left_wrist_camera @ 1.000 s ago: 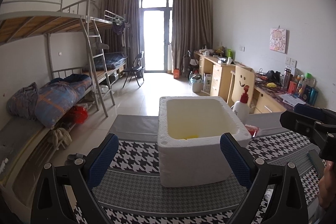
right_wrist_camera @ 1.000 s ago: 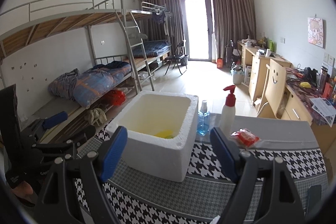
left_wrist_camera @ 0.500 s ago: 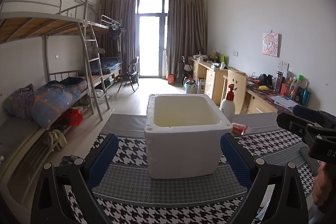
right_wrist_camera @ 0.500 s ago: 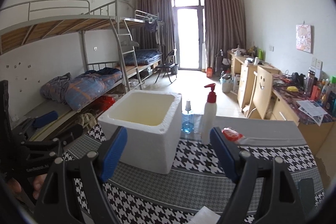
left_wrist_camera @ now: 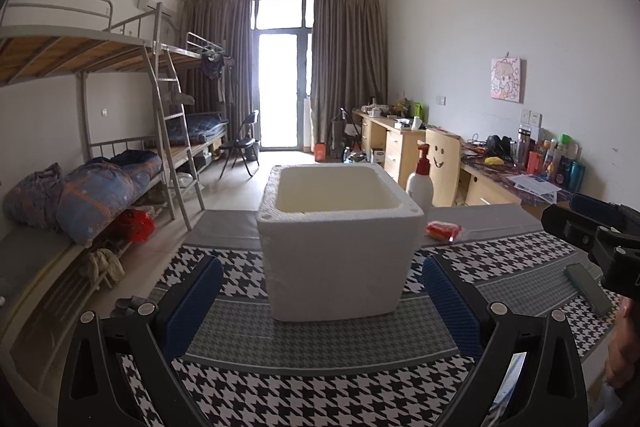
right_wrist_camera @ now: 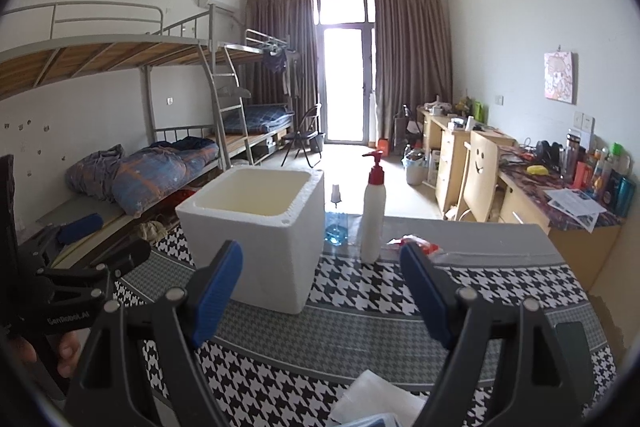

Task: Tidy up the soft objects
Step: 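Withdraw both tools from the box back toward the remaining items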

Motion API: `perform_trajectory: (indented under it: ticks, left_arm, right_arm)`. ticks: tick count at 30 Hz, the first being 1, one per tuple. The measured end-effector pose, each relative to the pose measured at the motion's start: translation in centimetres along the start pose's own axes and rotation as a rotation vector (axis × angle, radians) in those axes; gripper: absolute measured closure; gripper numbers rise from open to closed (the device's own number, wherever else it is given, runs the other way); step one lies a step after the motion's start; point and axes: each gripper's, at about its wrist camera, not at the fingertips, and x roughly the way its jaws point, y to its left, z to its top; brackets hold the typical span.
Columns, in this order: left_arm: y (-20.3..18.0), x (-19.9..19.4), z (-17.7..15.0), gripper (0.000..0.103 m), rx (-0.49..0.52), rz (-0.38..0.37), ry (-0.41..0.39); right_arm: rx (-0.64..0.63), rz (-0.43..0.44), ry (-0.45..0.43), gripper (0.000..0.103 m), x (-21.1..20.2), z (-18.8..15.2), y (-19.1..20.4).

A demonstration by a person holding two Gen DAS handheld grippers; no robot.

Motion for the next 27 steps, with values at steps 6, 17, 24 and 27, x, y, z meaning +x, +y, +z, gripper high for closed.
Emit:
perform_trajectory:
  ticks: [6, 17, 24, 27]
  left_arm:
    - [-0.7, -0.1, -1.0, 0.003, 0.010, -0.030, 0.009]
    - [-2.4, -0.1, -2.9, 0.003, 0.027, -0.102, 0.003]
    - [-4.5, 0.4, -4.3, 0.003, 0.058, -0.176, 0.028]
    - [-5.3, 0.5, -4.7, 0.003, 0.078, -0.208, 0.042]
  right_arm:
    - [0.015, -0.005, 0.015, 0.019, -0.4, -1.2, -0.5]
    - [0.008, -0.050, 0.024, 0.019, -1.1, -3.8, -0.8]
    - [0.038, -0.067, 0.044, 0.019, -1.6, -5.1, -1.9]
    - [0.047, -0.079, 0.051, 0.019, -1.8, -5.8, -2.5]
